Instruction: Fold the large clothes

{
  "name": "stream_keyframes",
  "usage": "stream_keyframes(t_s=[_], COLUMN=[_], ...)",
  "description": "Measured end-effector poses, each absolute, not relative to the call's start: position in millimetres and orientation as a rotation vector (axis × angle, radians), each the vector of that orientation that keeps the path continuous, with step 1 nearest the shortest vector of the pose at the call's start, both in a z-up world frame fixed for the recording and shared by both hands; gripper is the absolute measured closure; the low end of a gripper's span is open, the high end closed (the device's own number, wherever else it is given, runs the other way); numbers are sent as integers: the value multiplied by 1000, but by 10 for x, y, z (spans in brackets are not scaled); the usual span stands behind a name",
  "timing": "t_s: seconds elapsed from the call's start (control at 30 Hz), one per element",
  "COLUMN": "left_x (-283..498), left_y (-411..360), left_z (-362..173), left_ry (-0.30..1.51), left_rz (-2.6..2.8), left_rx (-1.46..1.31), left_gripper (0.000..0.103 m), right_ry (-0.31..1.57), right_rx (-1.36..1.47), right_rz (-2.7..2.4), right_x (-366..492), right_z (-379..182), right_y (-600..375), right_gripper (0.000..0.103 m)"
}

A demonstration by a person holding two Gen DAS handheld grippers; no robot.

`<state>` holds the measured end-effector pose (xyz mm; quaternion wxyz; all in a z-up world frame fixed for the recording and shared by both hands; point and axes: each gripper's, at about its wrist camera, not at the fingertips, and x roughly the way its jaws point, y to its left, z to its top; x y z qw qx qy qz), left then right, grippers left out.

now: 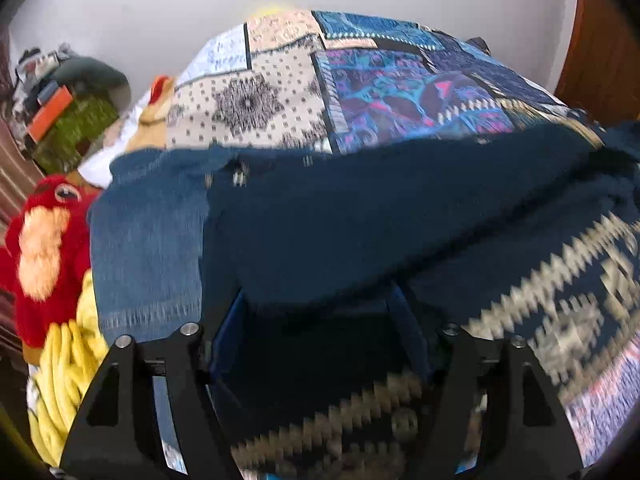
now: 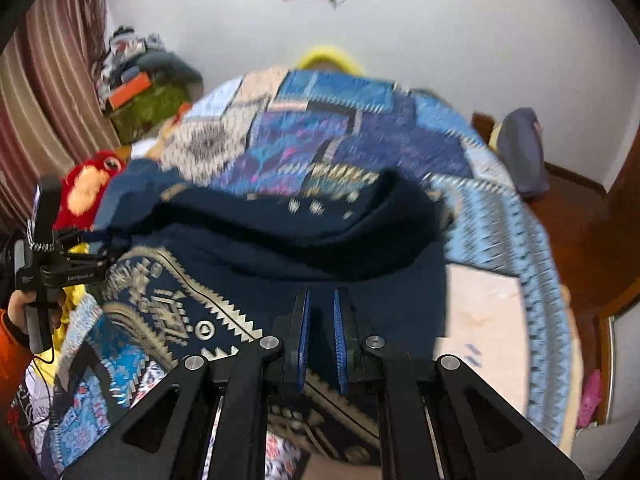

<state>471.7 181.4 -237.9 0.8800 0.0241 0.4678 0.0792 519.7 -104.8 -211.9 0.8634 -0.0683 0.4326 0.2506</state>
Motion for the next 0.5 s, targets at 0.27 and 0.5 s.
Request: stream_keyframes(t_s=[0.27, 0.5], left_x=[5396, 5354], left_y=[2211, 2616], left_z=[-2170, -1848], left_ry=[933, 879], left_rz=[247, 324], left_rx=[-17, -104], left_gripper=[23, 23], right_ry=[906, 820], right_rx=[-176, -182], right_rz=[451, 337], right_x=[5994, 6153], right_z=[-2254, -1899], right_y=[-632, -629], right_gripper=[97, 97])
